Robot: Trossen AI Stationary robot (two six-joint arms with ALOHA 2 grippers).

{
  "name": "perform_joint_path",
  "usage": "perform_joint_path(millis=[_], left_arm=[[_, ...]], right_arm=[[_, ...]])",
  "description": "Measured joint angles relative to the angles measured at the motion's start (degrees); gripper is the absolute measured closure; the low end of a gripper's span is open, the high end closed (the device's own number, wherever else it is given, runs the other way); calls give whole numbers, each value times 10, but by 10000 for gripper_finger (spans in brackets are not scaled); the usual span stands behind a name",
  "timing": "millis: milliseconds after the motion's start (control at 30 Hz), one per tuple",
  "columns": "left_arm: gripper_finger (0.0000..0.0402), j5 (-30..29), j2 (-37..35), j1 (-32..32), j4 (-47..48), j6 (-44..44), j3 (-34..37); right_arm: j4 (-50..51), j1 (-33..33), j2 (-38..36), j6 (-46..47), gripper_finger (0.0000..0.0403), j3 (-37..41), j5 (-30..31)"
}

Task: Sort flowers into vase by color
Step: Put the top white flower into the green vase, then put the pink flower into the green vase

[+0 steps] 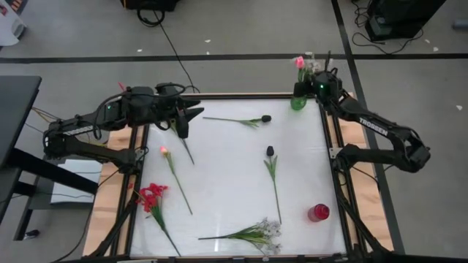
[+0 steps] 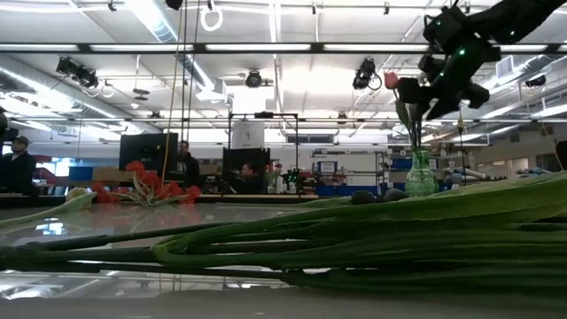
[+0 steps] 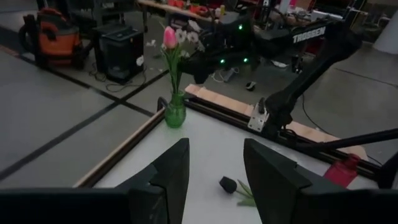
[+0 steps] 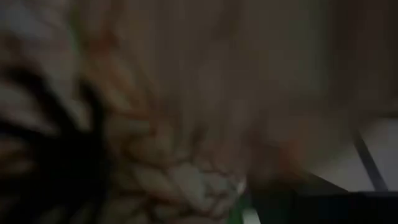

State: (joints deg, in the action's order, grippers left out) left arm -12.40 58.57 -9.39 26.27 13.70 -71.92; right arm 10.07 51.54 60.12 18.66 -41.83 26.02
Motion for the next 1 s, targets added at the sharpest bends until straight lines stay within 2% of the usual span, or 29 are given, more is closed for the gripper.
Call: perform_joint_path(millis=[100,267,567,800,1000], left_arm=[[244,0,0,0,3,7,0],[244,0,0,0,10,13,0],[244,6,14,24,61,1,-1],[244,7,14,49,103,-14,0],[244,7,12,49,185,-14,0]], right_arm=[[96,0,-13,27,252,-24,-10],[223,0,-22,67,252,-67,-77],[378,-24,-52,169,252,-90,-170],[413,-124,-81,285,252,-90,-192],[409,-261,-68,409,252,-90,-149]])
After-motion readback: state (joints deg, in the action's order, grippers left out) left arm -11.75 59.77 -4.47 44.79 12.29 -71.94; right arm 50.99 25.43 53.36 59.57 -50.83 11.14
